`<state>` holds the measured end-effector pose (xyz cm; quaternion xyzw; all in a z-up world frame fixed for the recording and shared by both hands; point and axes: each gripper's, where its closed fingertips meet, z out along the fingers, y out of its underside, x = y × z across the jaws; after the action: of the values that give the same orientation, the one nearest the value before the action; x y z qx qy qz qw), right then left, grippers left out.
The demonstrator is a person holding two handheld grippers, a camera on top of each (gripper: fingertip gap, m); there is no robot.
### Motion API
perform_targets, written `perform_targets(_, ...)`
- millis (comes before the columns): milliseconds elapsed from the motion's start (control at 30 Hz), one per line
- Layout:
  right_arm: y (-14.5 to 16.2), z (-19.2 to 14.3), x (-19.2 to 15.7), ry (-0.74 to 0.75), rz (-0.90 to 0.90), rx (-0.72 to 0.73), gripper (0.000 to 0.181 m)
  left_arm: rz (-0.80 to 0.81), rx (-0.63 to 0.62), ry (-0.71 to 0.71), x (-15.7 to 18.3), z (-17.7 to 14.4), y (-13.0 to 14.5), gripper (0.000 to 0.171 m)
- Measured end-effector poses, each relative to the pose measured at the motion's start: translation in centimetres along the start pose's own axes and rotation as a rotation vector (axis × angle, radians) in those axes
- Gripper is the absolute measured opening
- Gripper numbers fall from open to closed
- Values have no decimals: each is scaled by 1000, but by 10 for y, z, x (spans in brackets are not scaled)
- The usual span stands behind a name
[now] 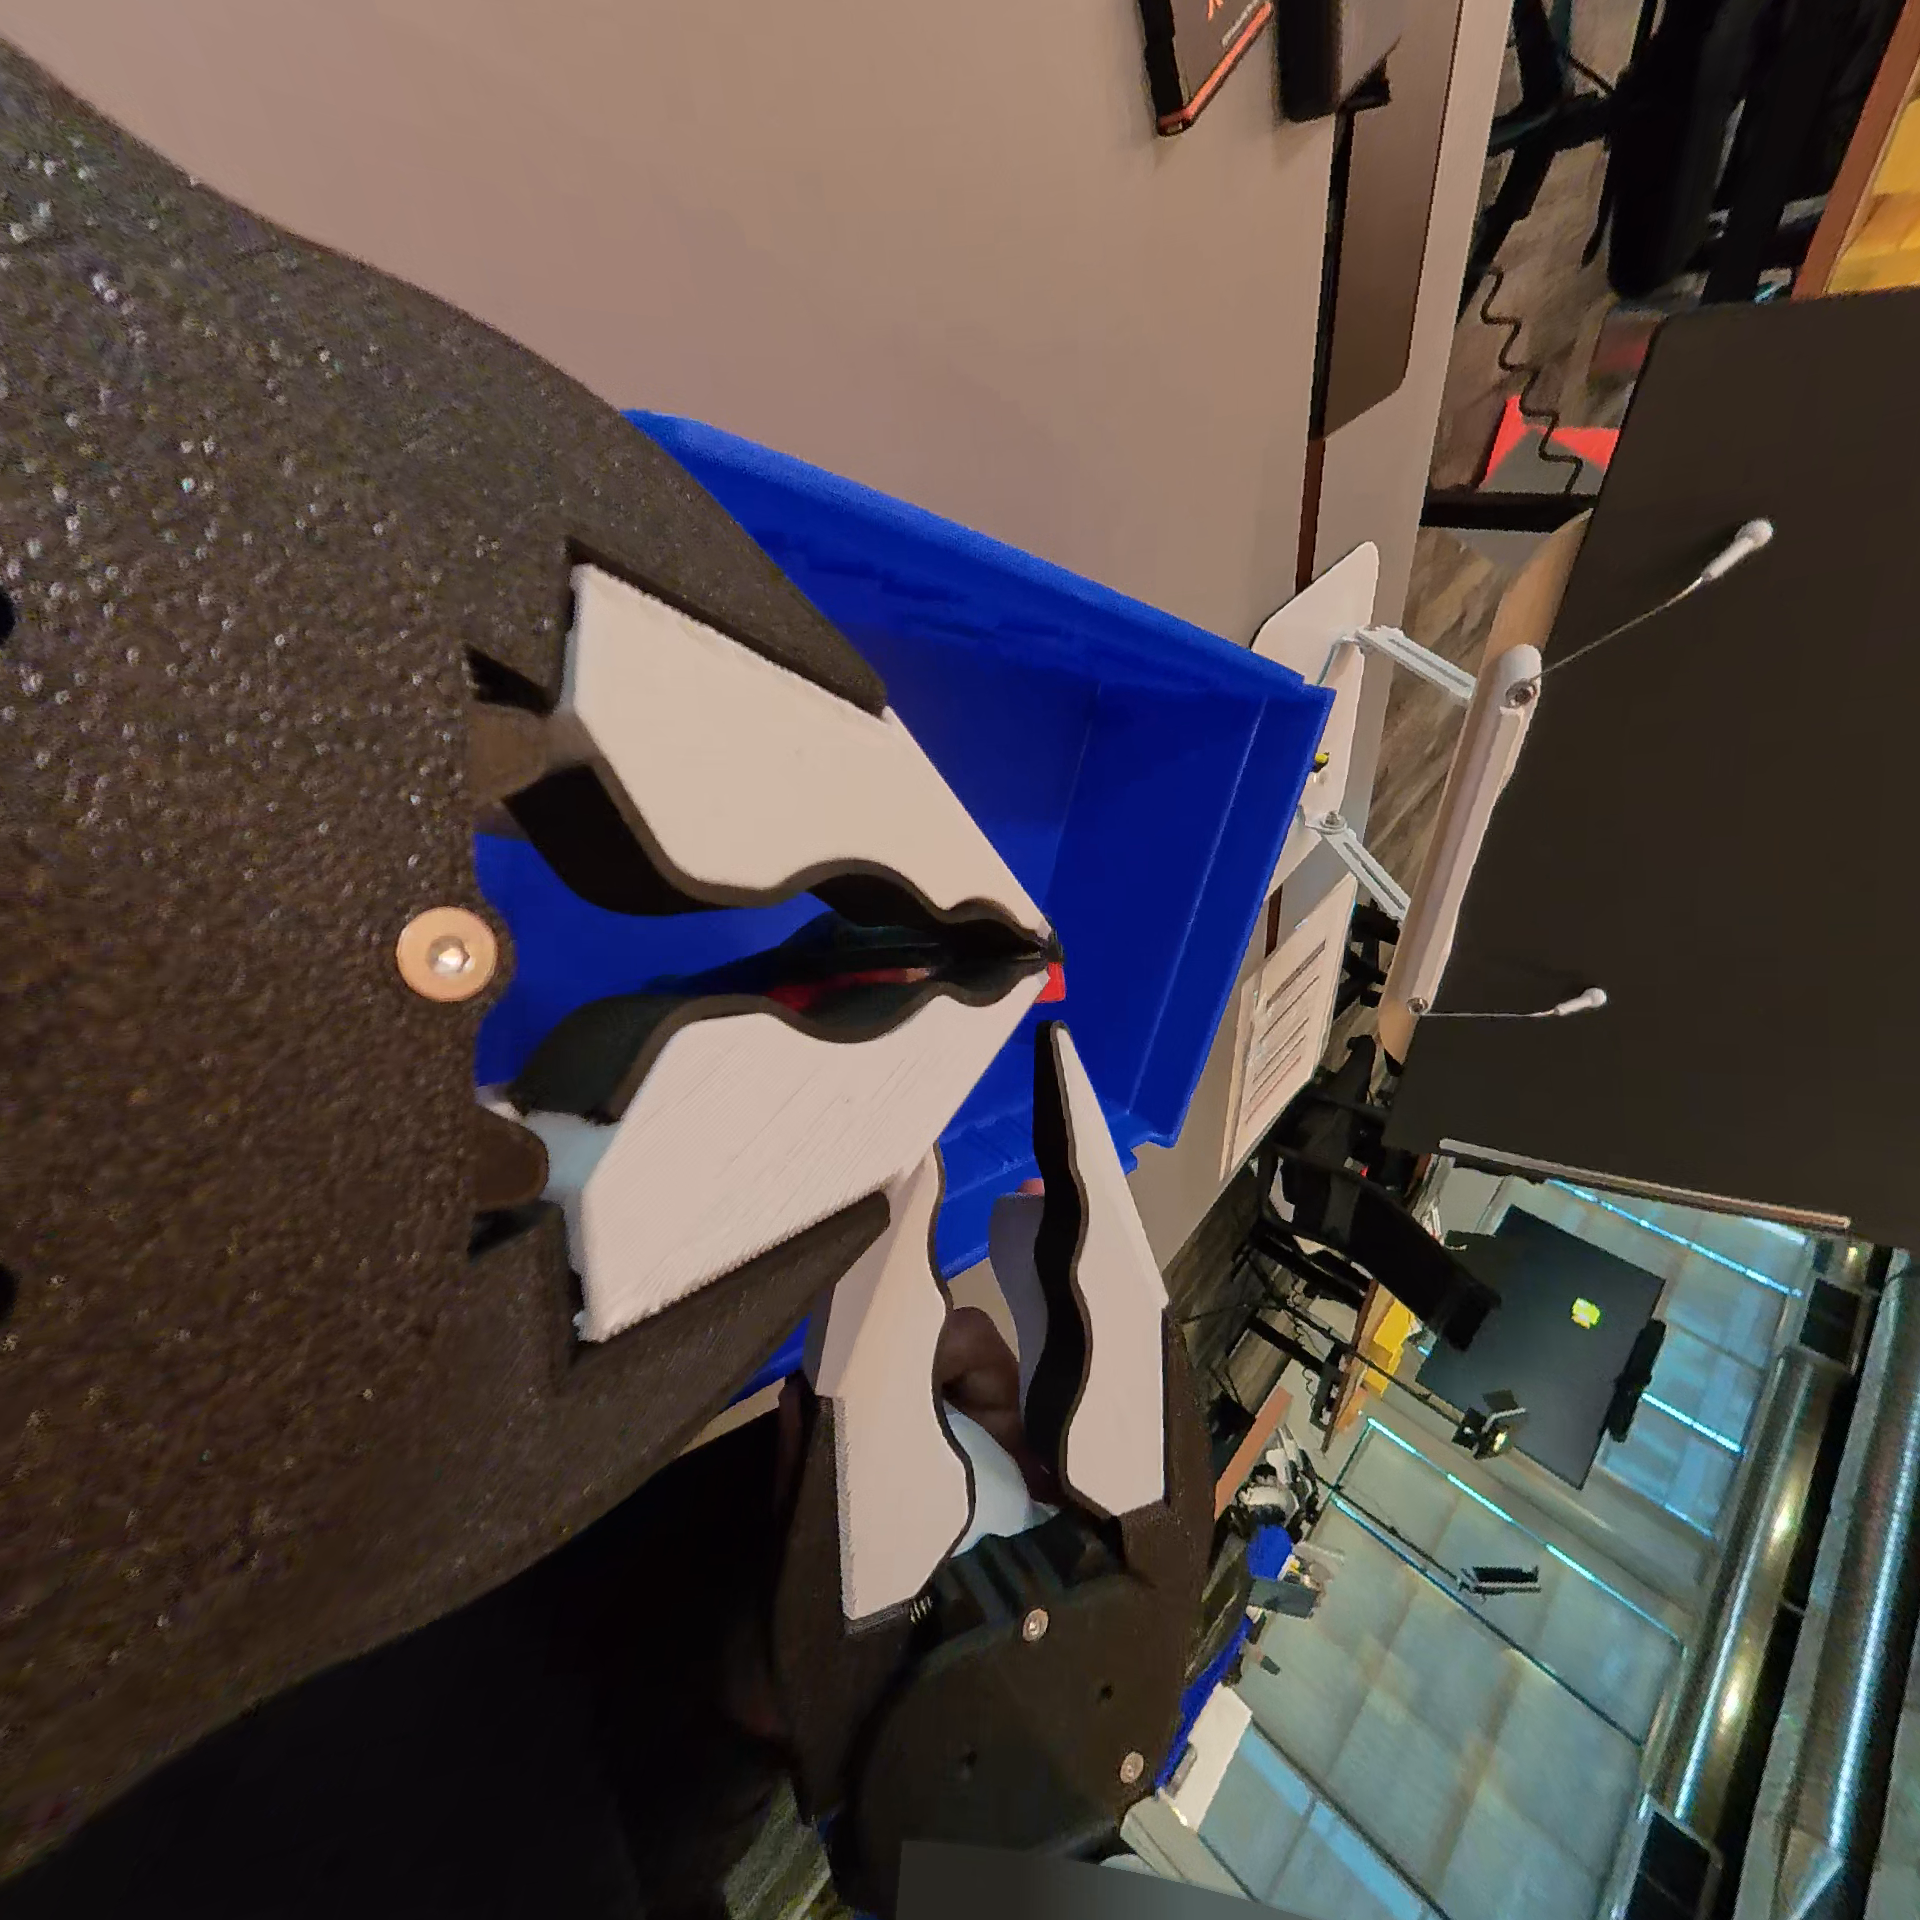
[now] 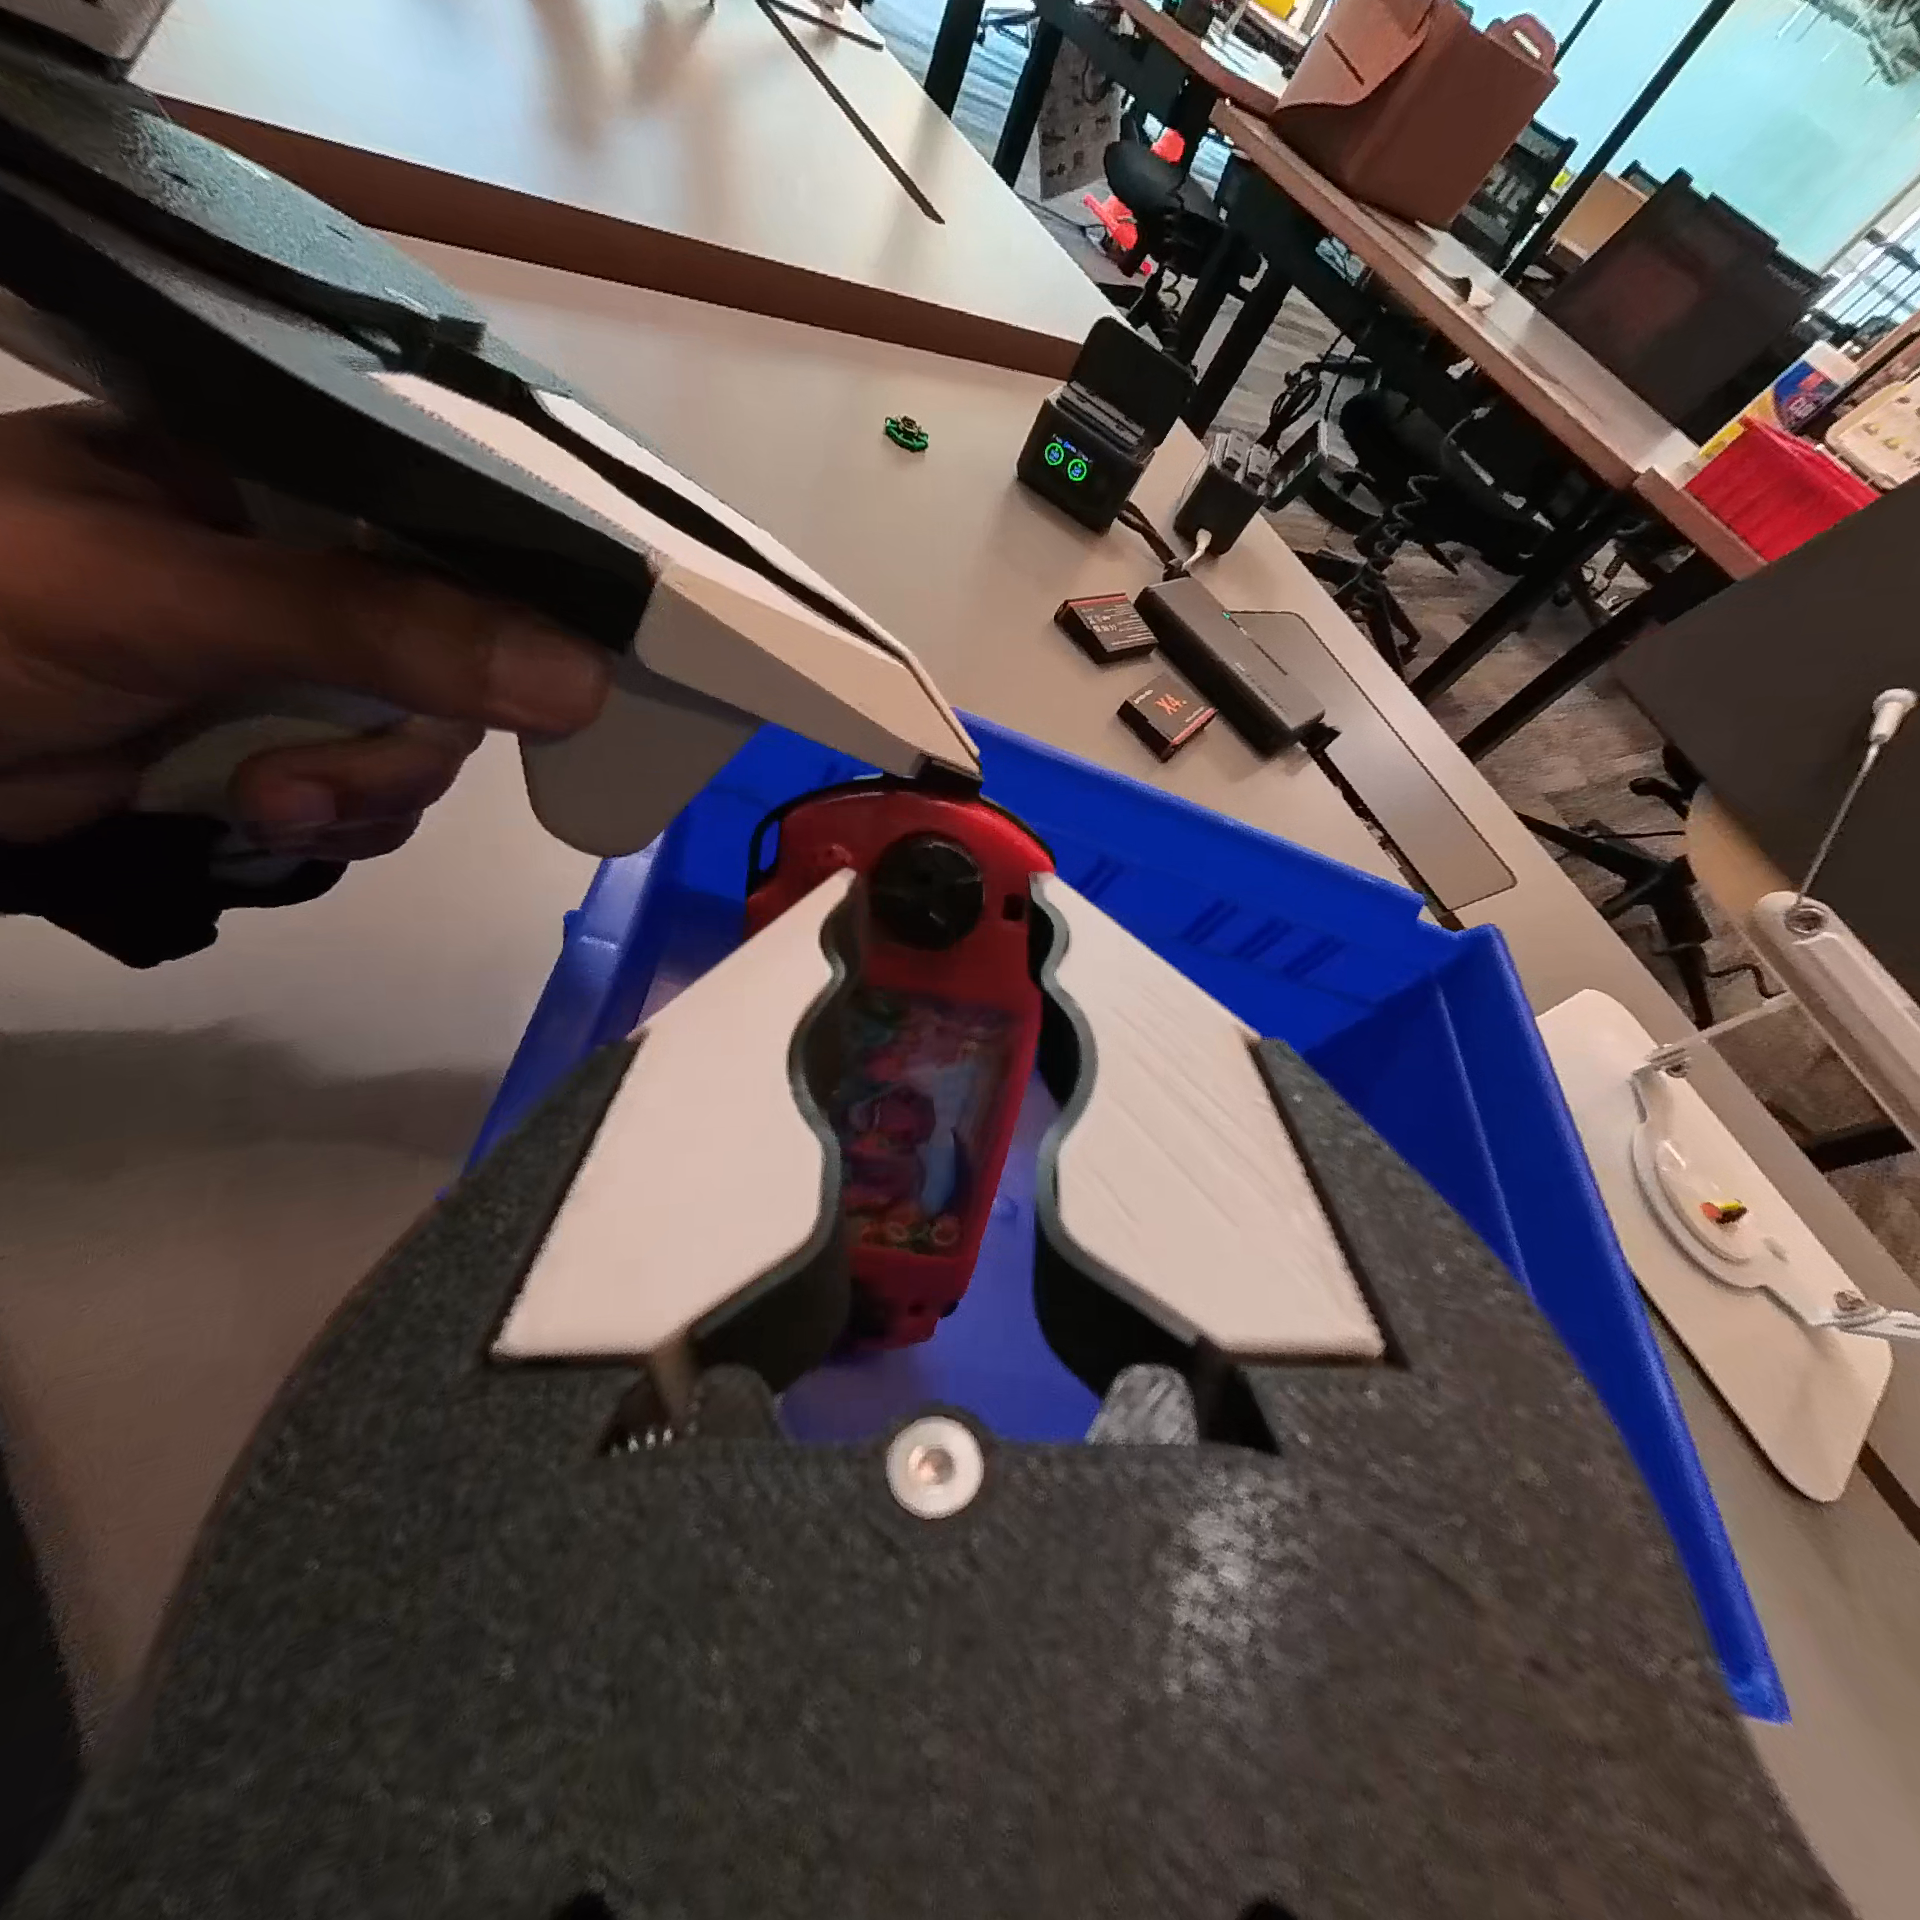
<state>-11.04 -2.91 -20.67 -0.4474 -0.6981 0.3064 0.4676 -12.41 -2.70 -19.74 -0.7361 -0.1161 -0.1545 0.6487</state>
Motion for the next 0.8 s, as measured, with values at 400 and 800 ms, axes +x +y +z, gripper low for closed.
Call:
perform_targets(400,3,0,-3,-74,33,-8,24,73,-3,9,4,-1,1,1)
perform_targets(800,2,-3,-2,-170,141,19,20,133,20,-65,2,1,1,0)
